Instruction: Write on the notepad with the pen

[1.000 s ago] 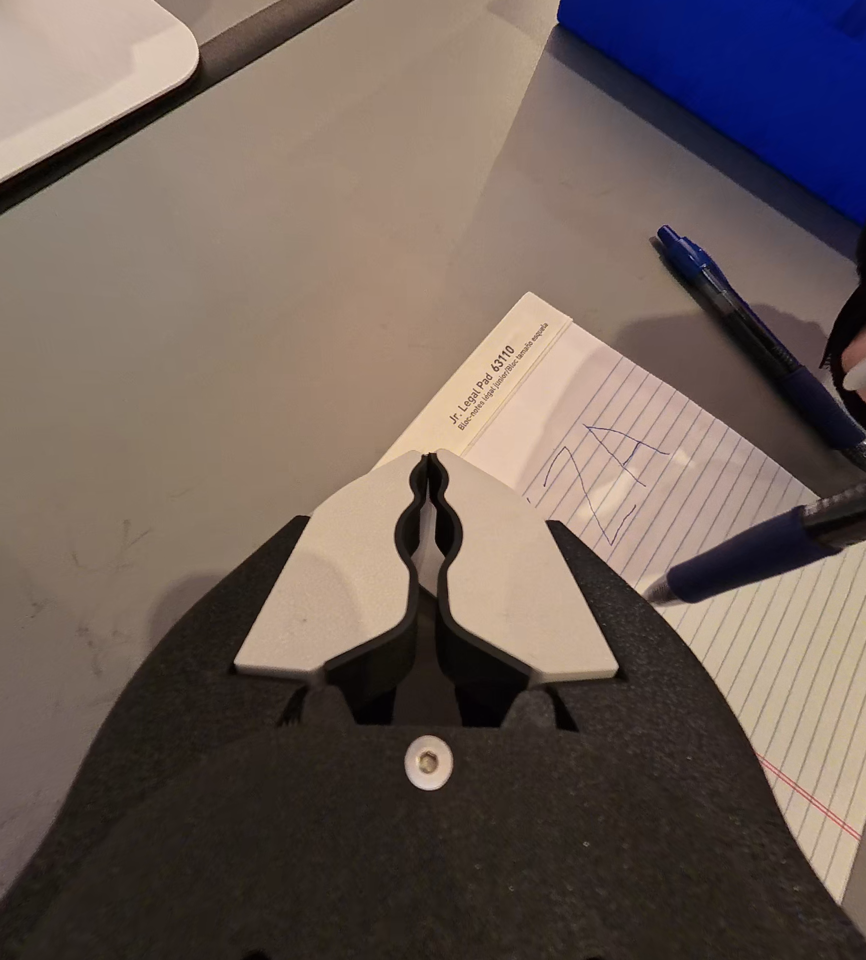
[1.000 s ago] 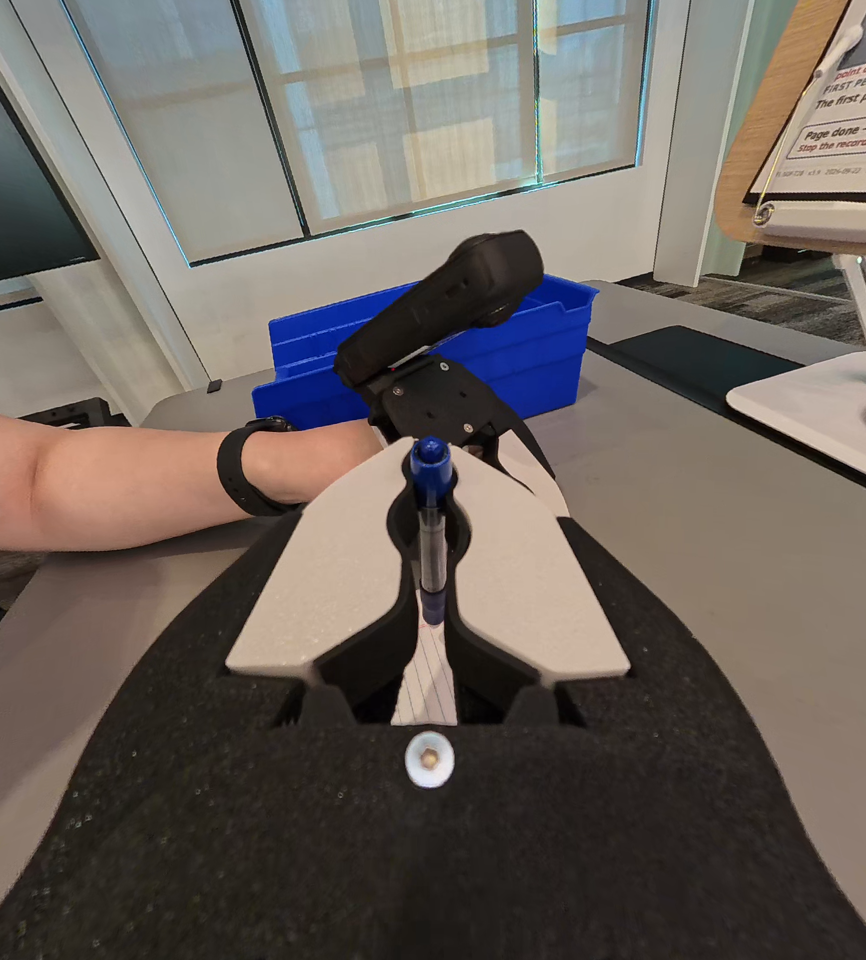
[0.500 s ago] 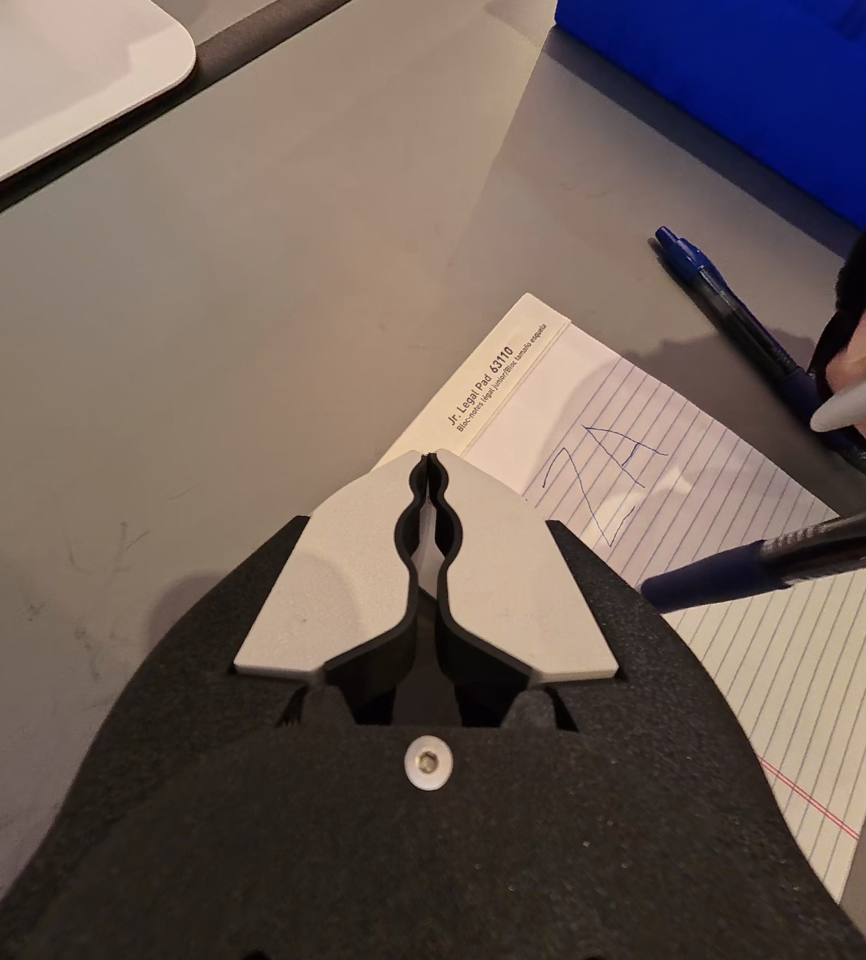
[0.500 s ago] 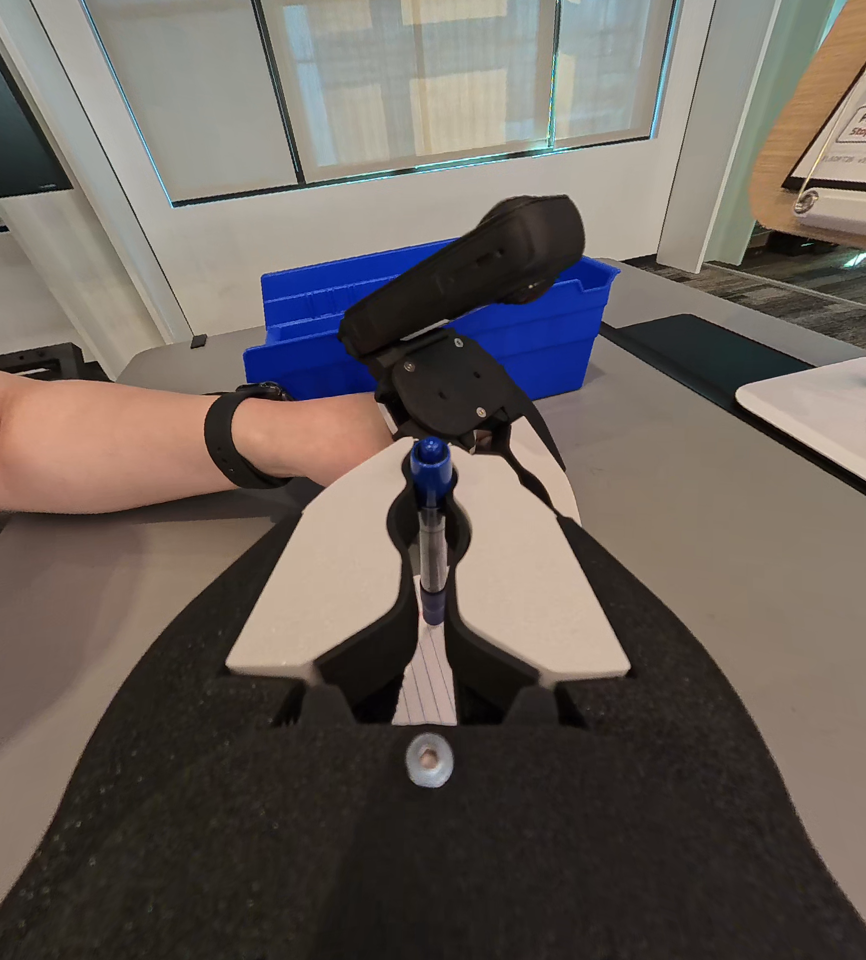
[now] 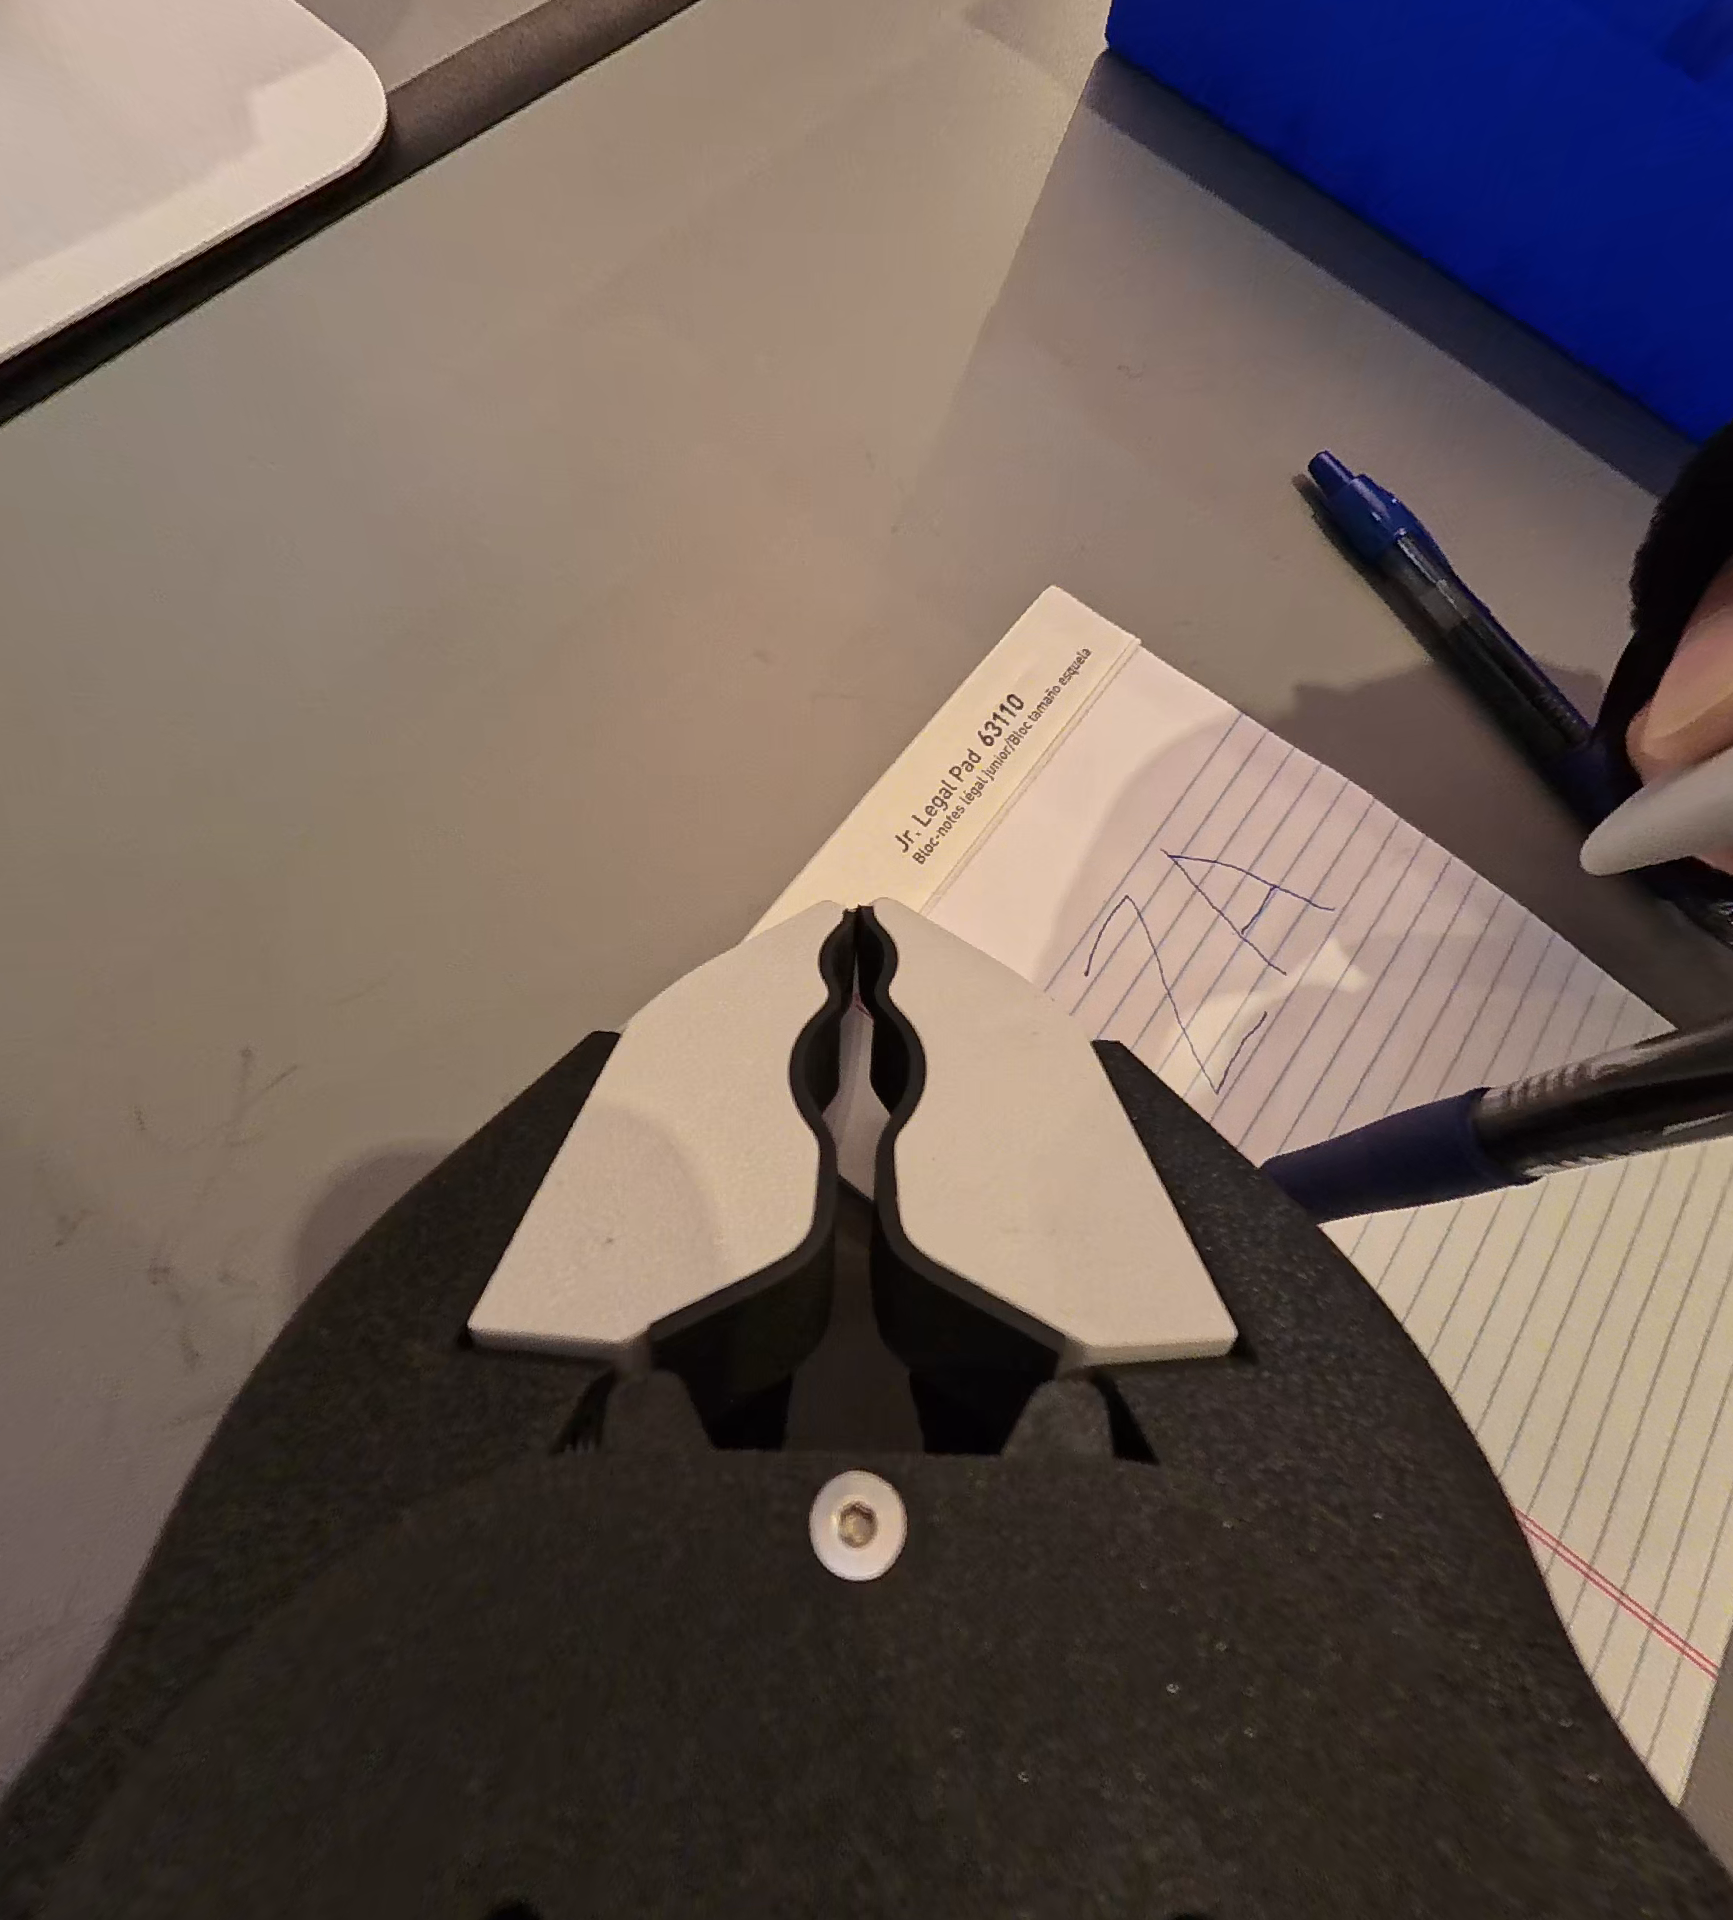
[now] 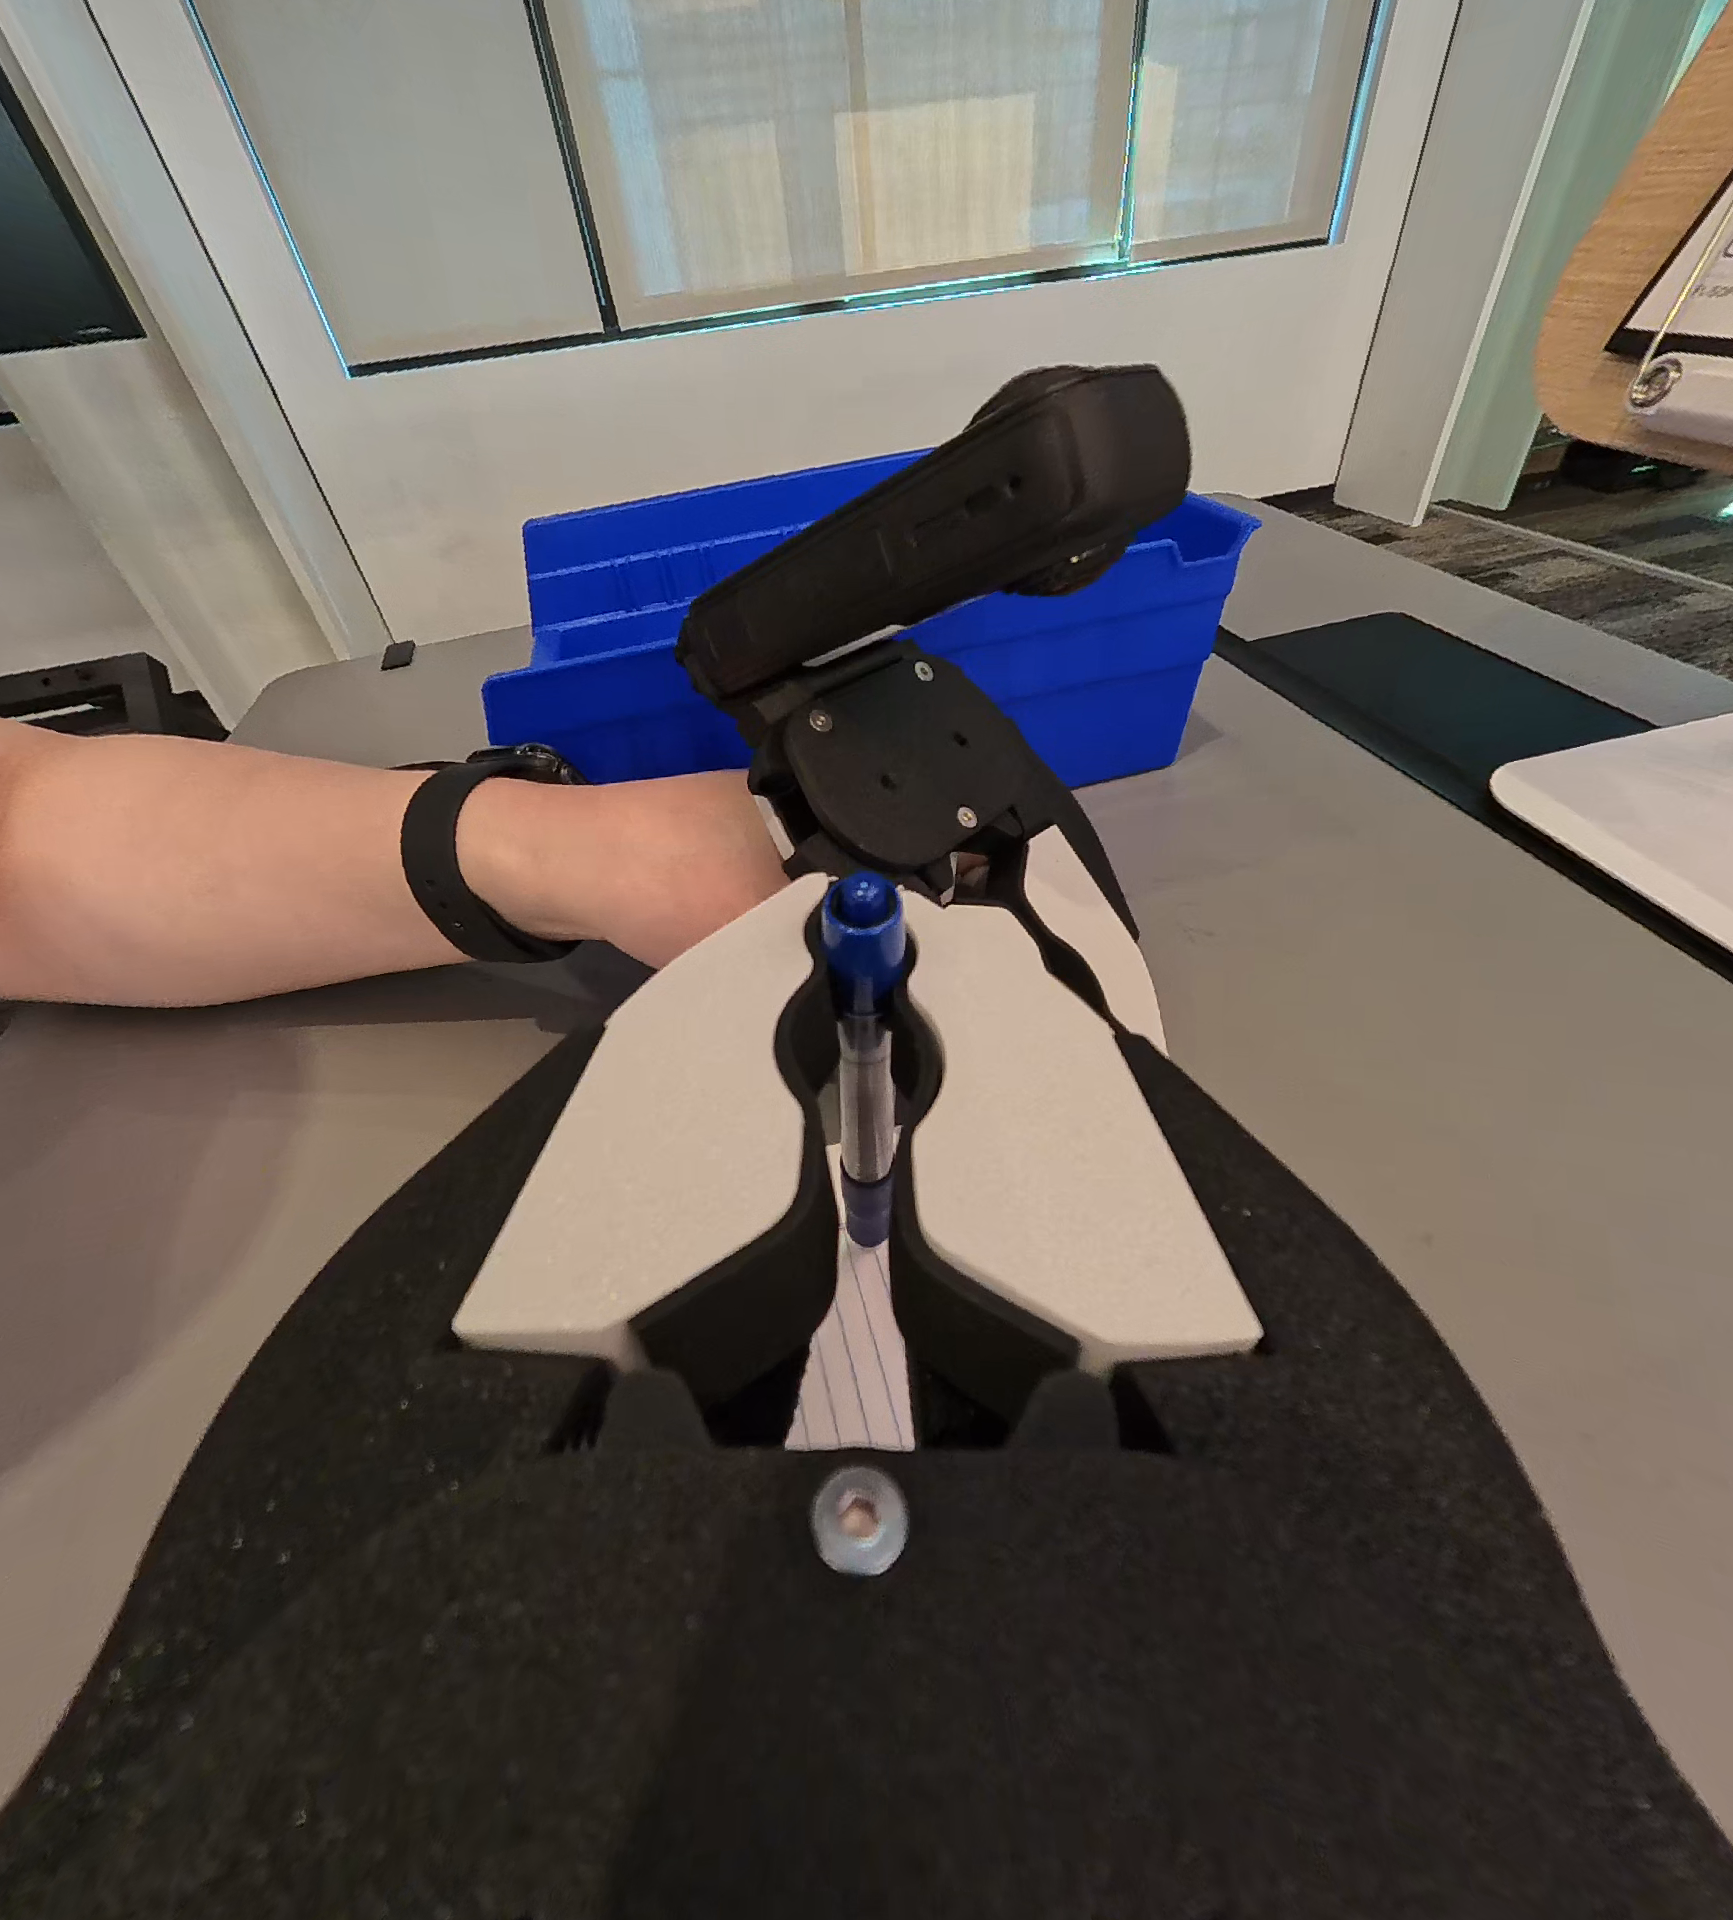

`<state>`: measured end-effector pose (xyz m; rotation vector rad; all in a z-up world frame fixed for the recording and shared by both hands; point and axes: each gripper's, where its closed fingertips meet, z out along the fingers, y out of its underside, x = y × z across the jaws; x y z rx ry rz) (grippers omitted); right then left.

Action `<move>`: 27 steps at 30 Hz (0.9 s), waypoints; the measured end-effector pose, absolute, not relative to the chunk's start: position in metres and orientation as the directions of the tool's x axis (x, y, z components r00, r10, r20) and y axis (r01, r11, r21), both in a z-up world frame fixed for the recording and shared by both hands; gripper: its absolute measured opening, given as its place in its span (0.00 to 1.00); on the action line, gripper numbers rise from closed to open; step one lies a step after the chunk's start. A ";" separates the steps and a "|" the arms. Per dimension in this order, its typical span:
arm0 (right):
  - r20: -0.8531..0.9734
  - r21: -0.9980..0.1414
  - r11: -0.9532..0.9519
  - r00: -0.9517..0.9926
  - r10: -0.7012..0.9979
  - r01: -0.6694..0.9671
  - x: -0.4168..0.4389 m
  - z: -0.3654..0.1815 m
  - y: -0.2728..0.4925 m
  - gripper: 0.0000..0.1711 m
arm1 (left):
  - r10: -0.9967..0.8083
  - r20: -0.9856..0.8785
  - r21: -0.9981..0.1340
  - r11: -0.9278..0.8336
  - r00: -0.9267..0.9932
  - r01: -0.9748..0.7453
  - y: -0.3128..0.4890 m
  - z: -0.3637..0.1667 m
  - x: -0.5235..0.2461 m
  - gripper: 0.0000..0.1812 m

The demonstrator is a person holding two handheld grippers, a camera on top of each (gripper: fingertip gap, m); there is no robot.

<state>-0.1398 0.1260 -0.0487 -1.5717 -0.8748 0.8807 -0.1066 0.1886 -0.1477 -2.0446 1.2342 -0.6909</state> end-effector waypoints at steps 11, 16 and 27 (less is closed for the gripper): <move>-0.111 -0.981 -0.167 0.424 0.899 0.097 -0.142 -0.050 0.118 0.03 | -0.901 0.107 -0.749 -0.351 0.419 -0.563 0.189 -0.148 -0.107 0.00; -0.128 -0.978 -0.182 0.402 0.907 0.098 -0.144 -0.050 0.113 0.03 | -0.902 0.108 -0.749 -0.351 0.419 -0.563 0.189 -0.148 -0.107 0.00; -0.164 -0.971 -0.216 0.366 0.916 0.106 -0.146 -0.051 0.103 0.02 | -0.903 0.108 -0.749 -0.350 0.417 -0.563 0.189 -0.148 -0.107 0.00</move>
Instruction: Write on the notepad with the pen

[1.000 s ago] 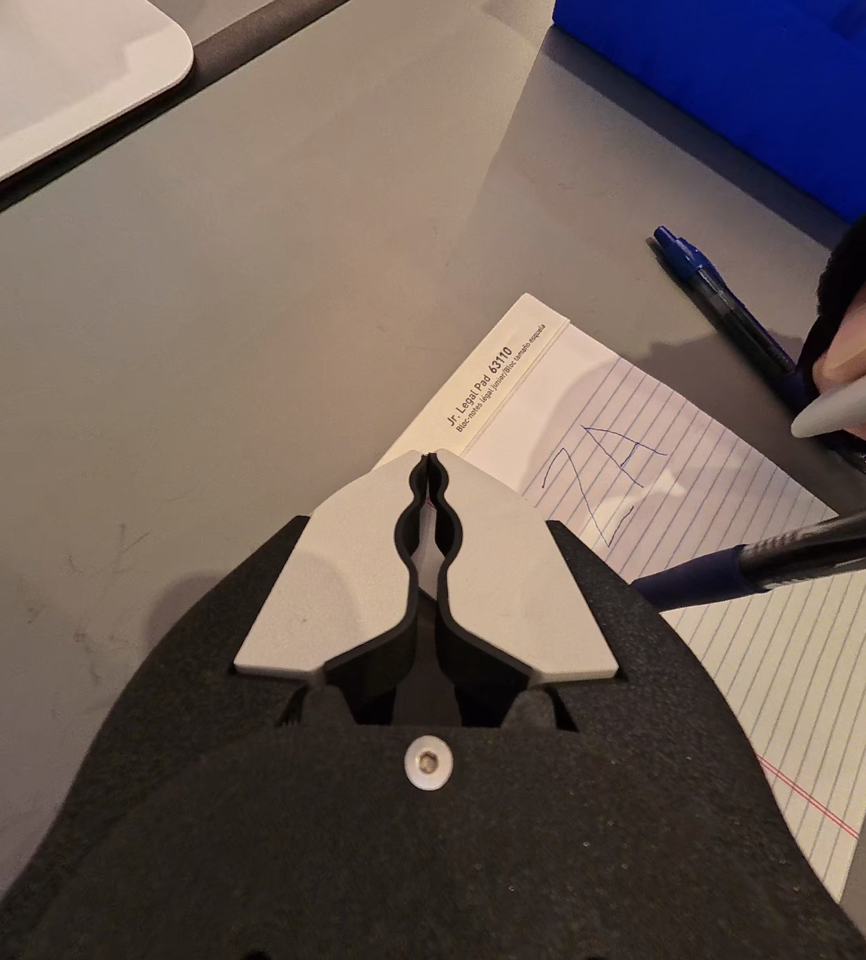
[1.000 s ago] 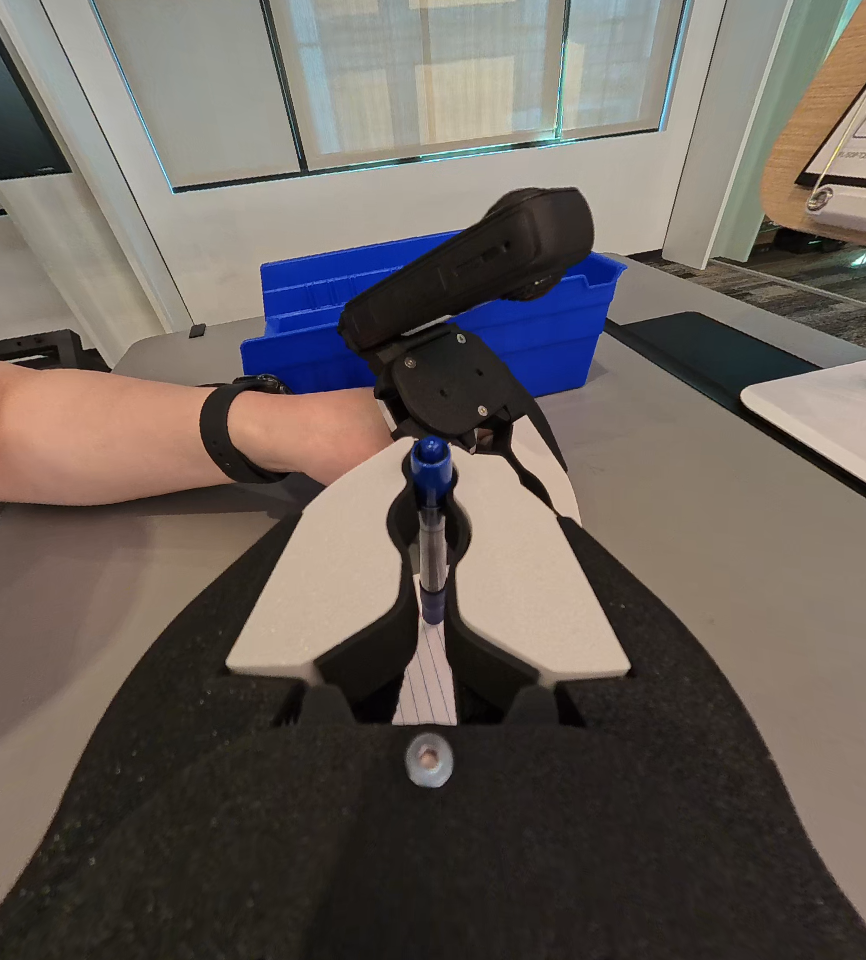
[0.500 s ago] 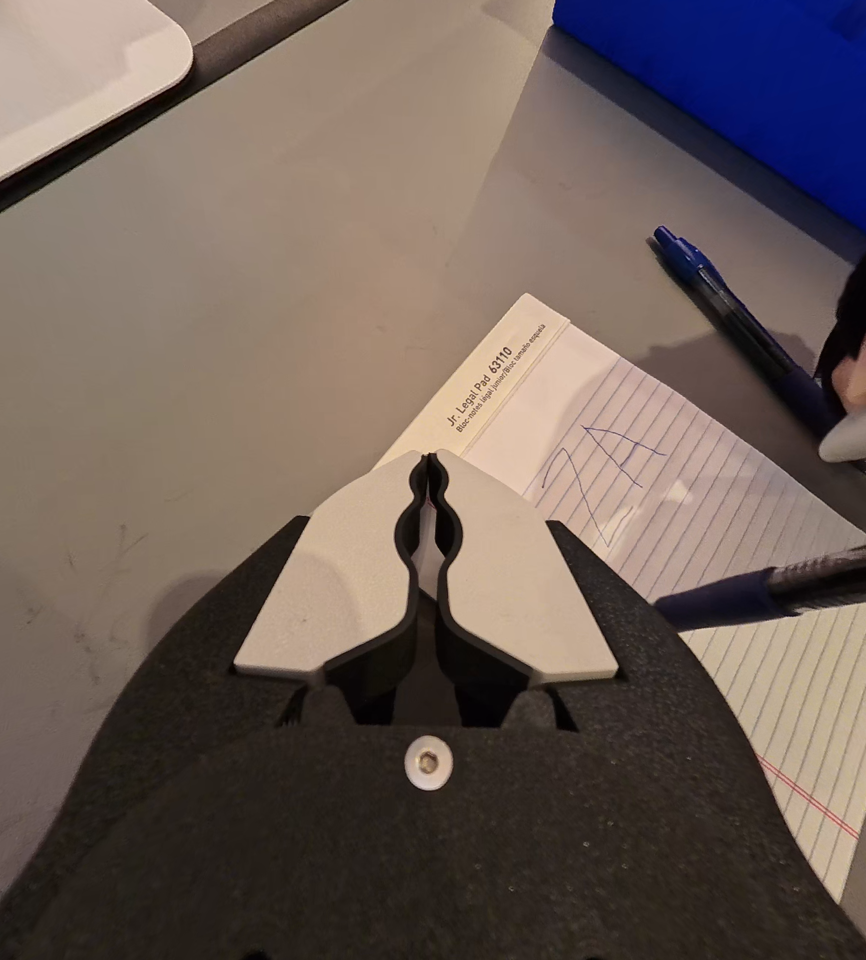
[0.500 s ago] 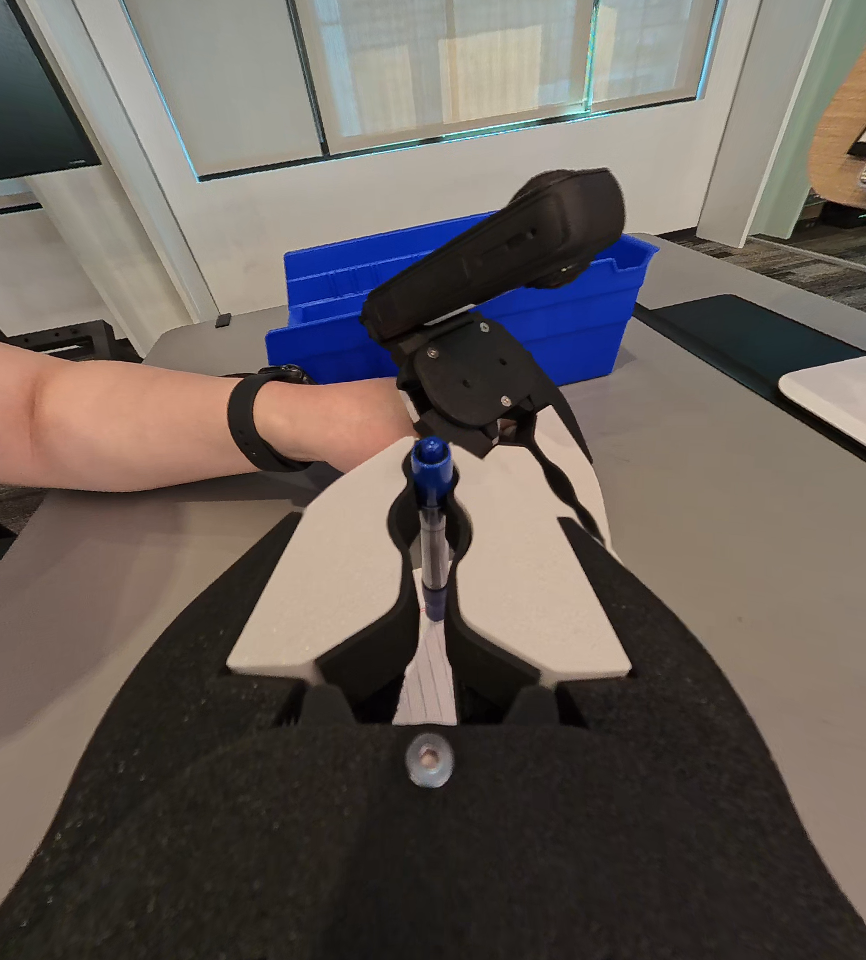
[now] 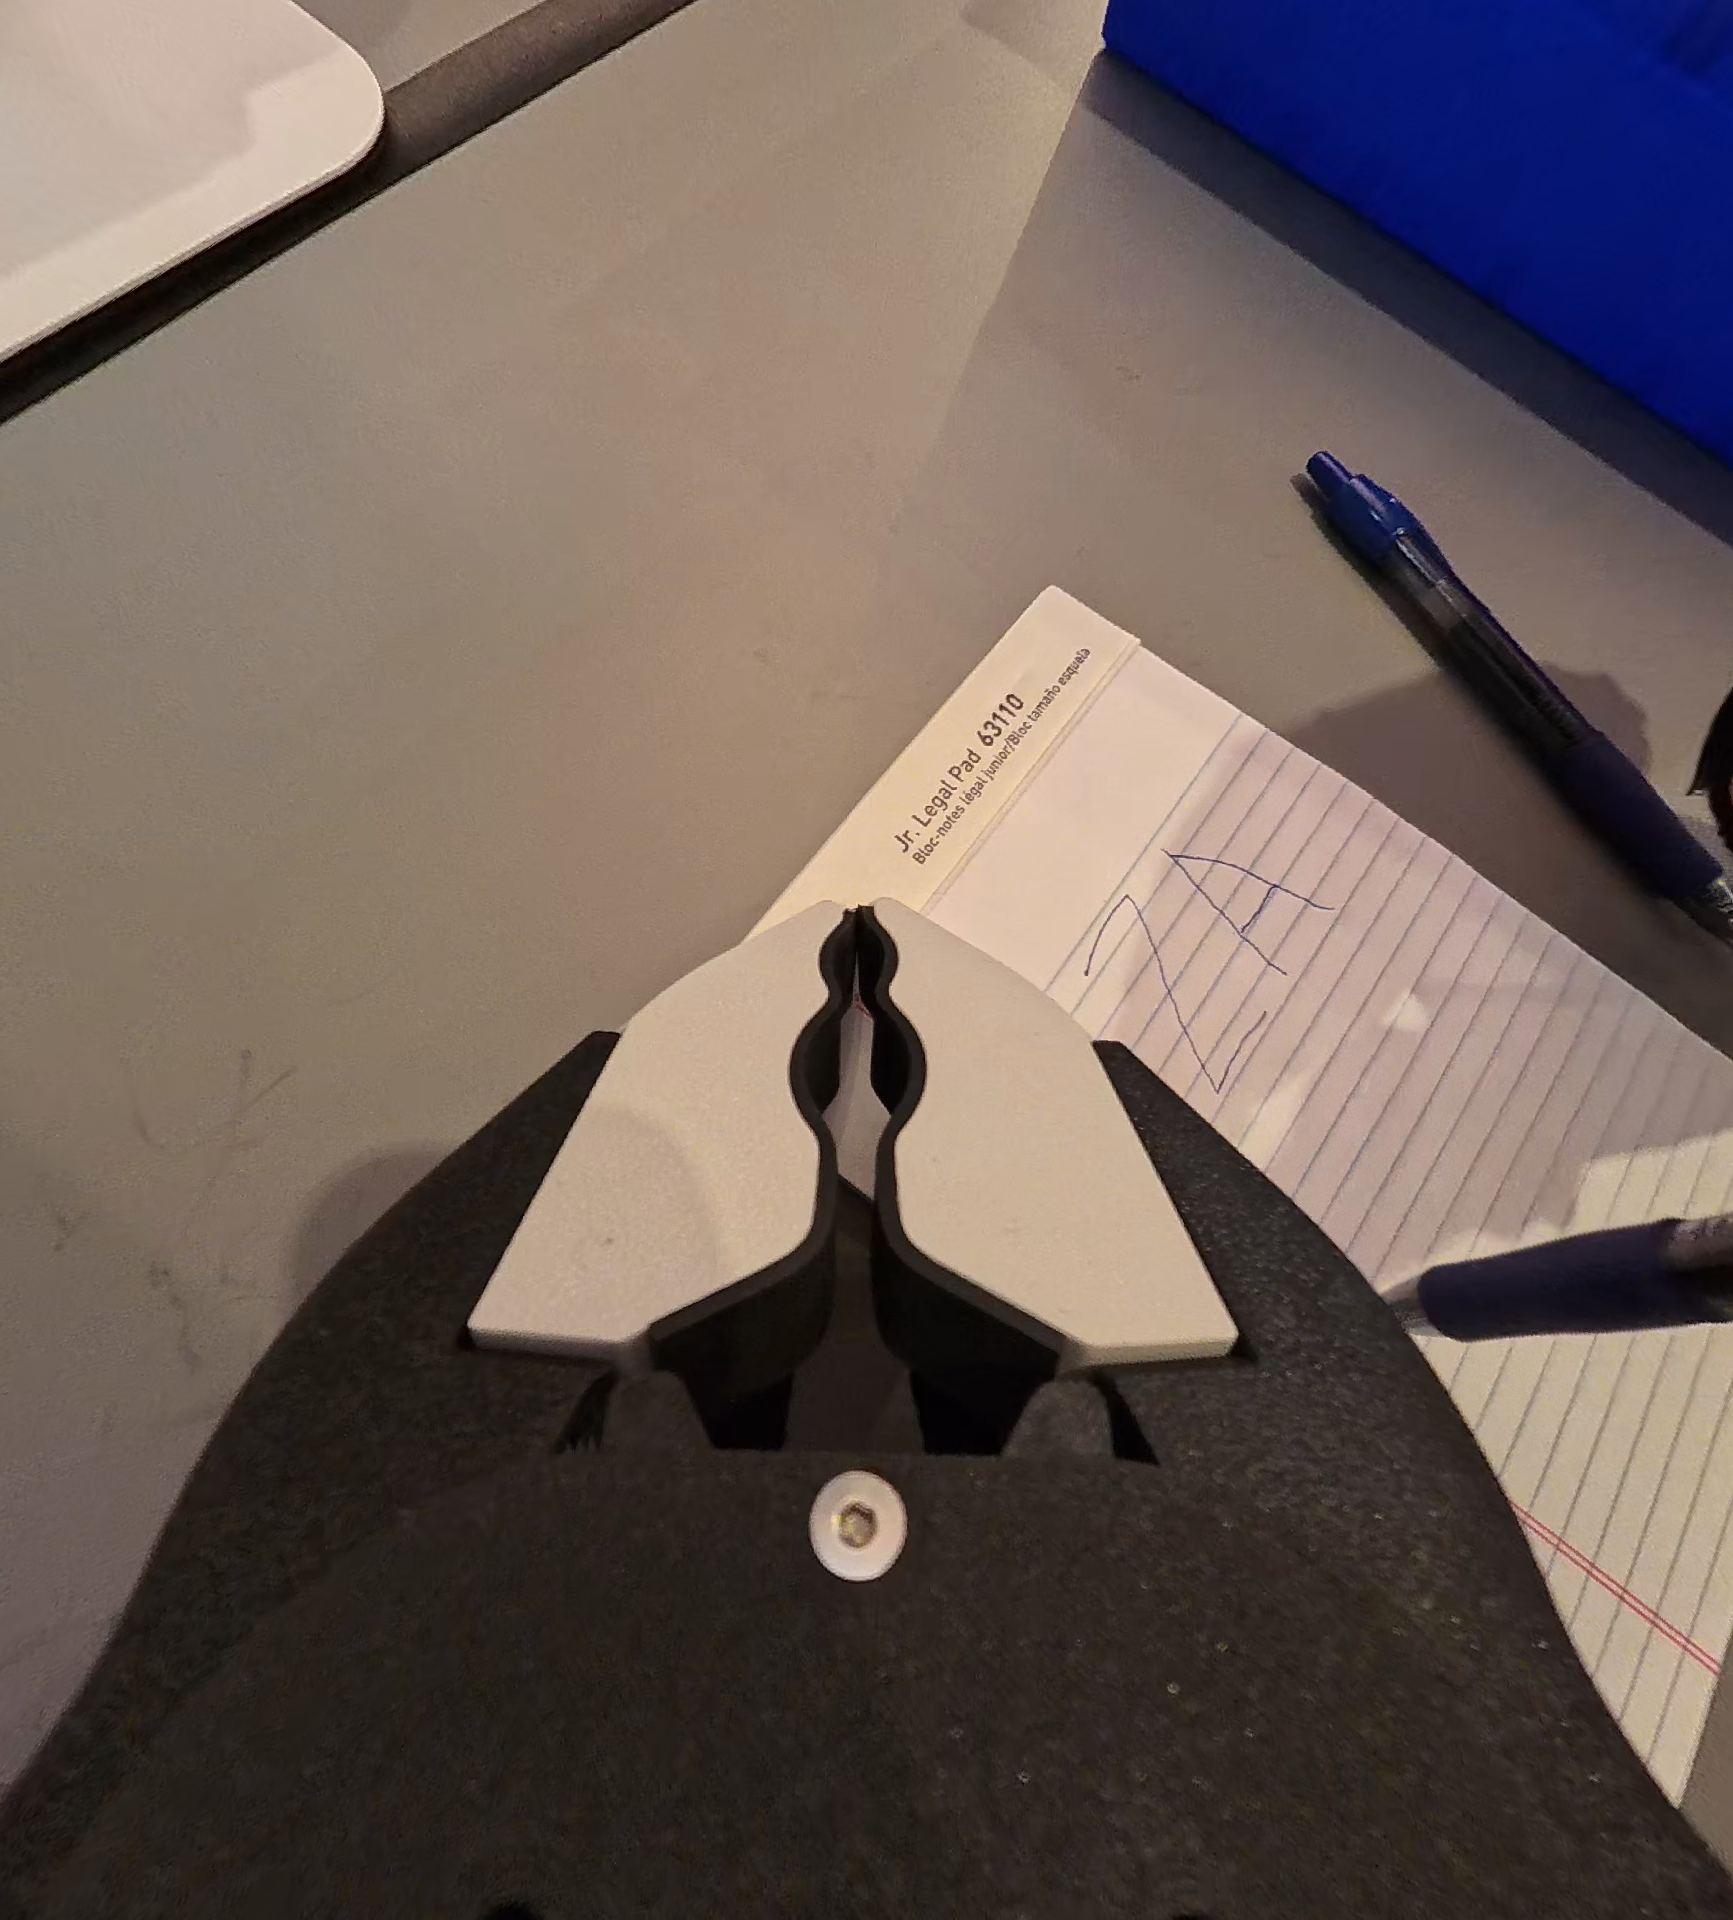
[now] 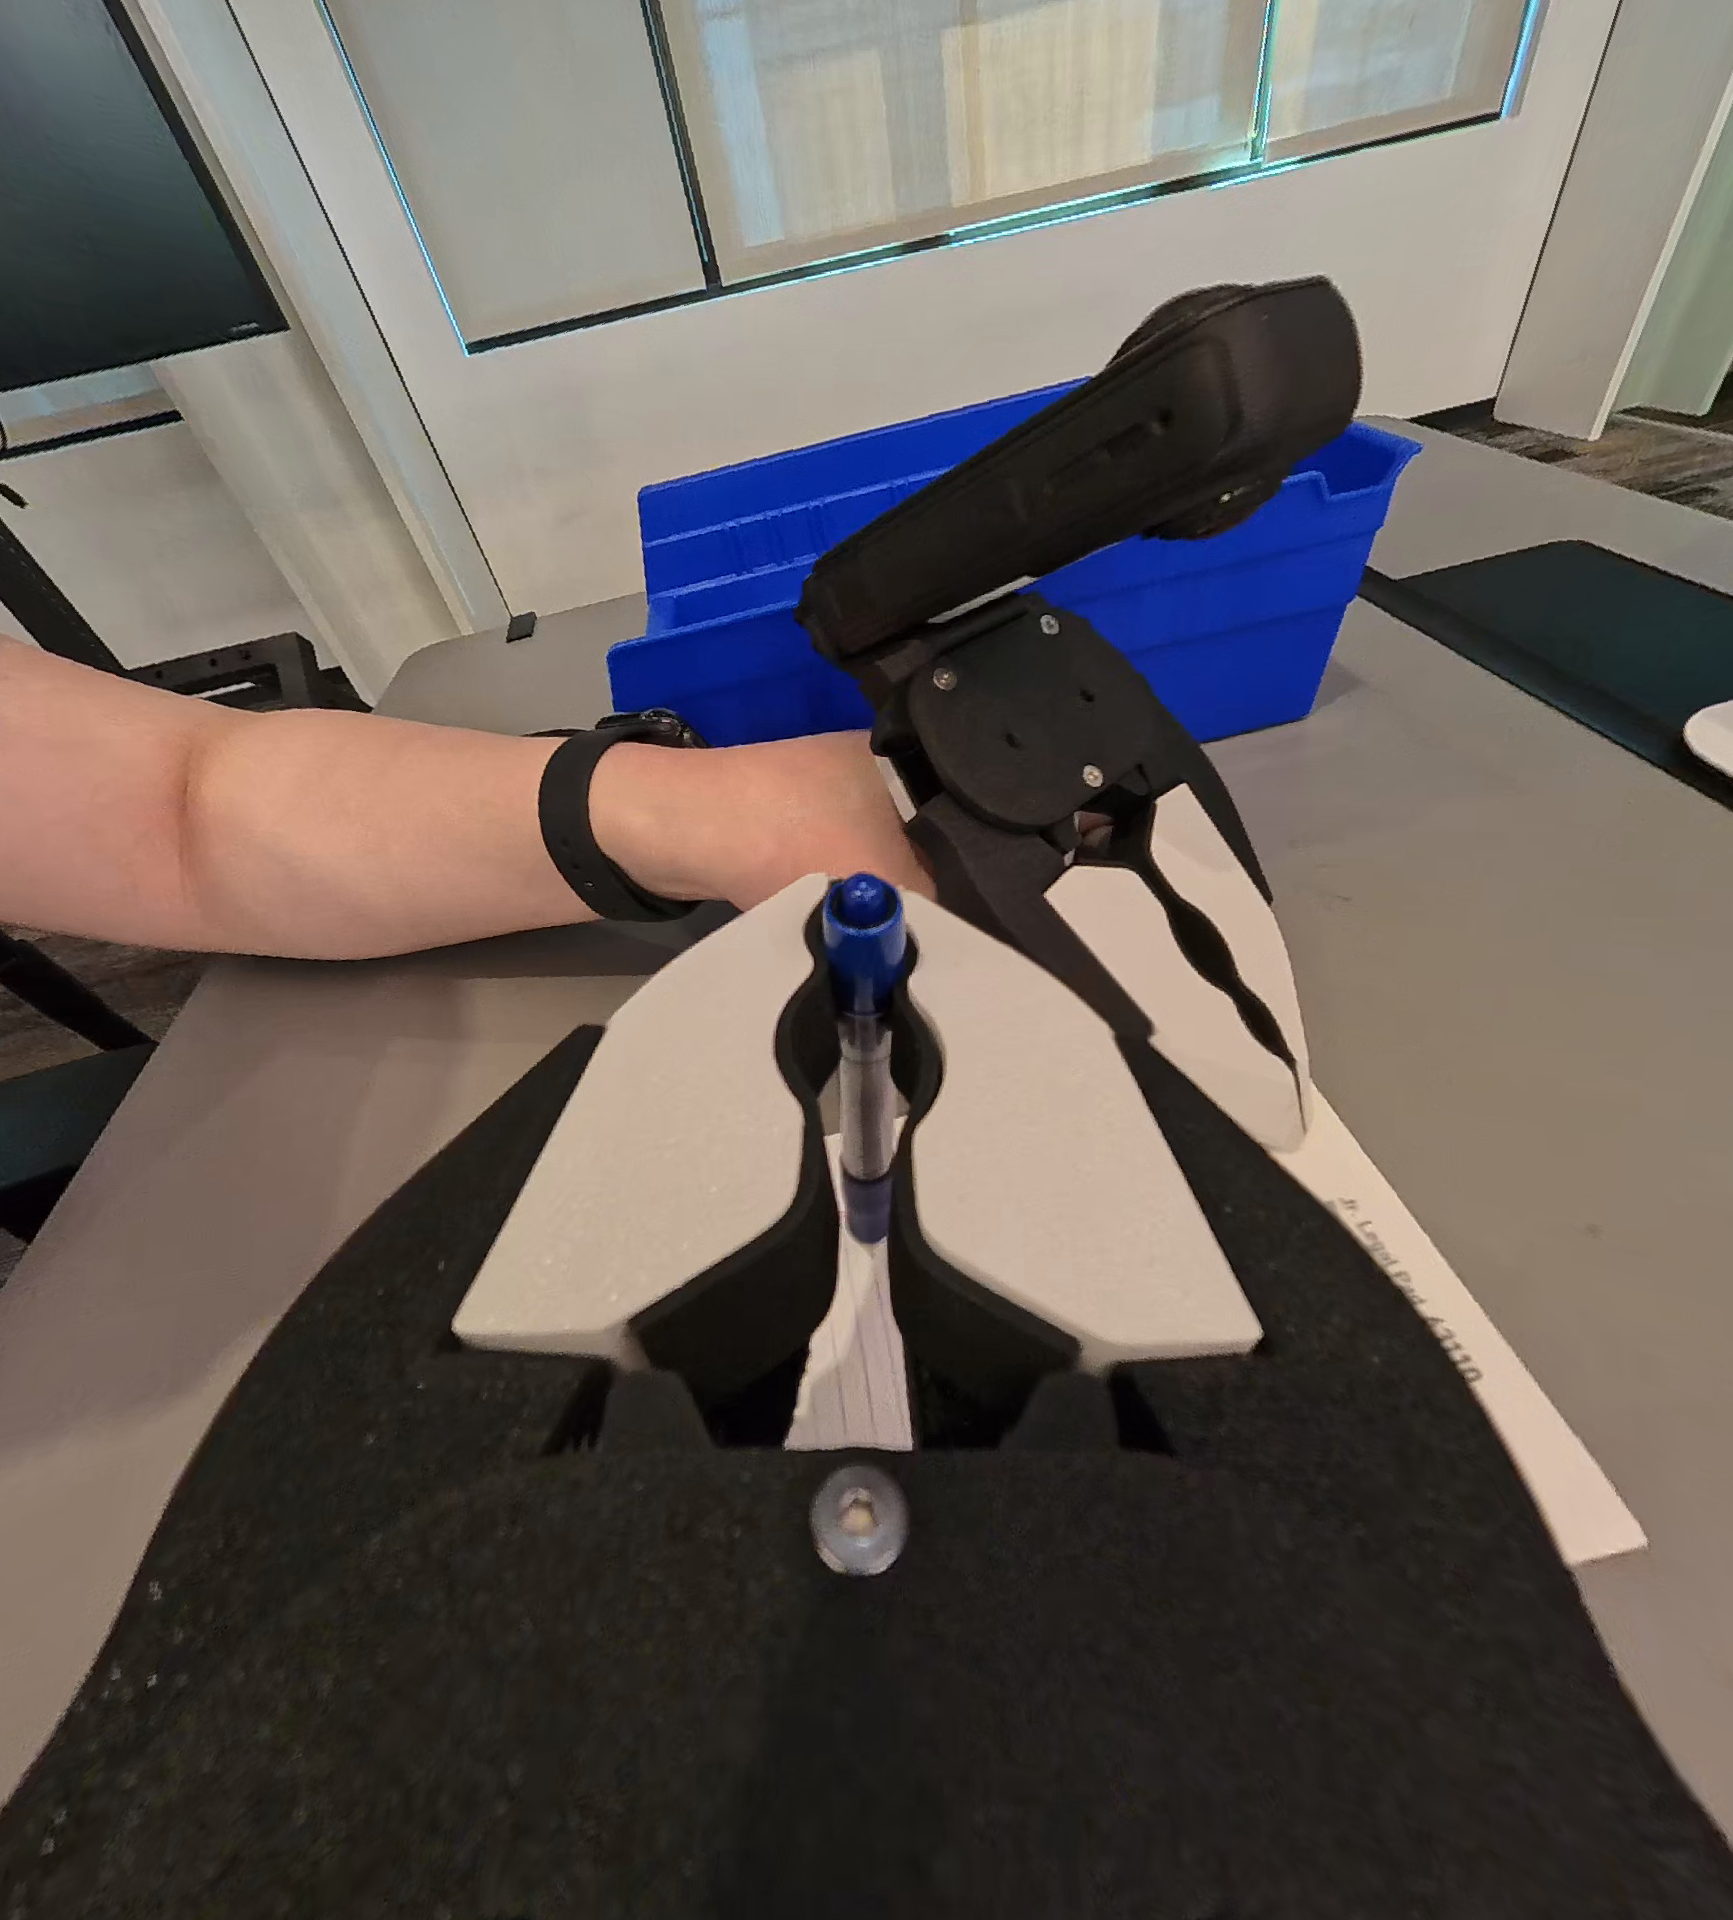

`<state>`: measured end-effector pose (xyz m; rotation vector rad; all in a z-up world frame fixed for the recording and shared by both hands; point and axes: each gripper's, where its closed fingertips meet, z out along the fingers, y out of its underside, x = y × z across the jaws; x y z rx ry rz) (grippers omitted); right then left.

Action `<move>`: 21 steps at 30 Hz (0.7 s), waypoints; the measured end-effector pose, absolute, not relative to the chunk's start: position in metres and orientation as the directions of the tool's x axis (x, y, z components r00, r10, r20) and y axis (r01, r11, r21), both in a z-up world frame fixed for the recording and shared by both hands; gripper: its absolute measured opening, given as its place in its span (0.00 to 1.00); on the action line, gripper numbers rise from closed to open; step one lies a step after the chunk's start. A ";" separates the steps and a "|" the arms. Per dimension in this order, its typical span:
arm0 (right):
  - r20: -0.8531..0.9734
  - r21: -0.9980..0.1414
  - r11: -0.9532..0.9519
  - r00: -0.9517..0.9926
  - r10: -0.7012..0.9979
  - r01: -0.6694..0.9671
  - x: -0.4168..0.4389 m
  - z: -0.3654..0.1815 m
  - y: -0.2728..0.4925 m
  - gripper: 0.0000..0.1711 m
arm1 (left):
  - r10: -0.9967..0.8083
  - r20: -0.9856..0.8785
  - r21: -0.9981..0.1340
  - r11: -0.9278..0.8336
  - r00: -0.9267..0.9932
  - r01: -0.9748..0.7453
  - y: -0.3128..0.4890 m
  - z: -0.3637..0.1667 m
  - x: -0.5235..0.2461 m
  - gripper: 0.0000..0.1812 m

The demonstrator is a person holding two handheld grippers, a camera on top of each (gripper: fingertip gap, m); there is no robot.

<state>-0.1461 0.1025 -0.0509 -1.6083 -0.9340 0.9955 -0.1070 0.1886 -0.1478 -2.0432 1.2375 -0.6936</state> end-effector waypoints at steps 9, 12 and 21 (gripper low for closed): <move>-0.183 -0.967 -0.232 0.342 0.922 0.107 -0.147 -0.051 0.099 0.02 | -0.903 0.108 -0.749 -0.350 0.416 -0.563 0.189 -0.148 -0.107 0.00; -0.137 -0.981 -0.178 0.369 0.919 0.079 -0.143 -0.046 0.103 0.02 | -0.903 0.108 -0.749 -0.349 0.416 -0.563 0.189 -0.148 -0.107 0.00; -0.145 -0.987 -0.160 0.445 0.884 -0.005 -0.129 -0.041 0.125 0.02 | -0.903 0.107 -0.749 -0.349 0.416 -0.564 0.189 -0.148 -0.107 0.00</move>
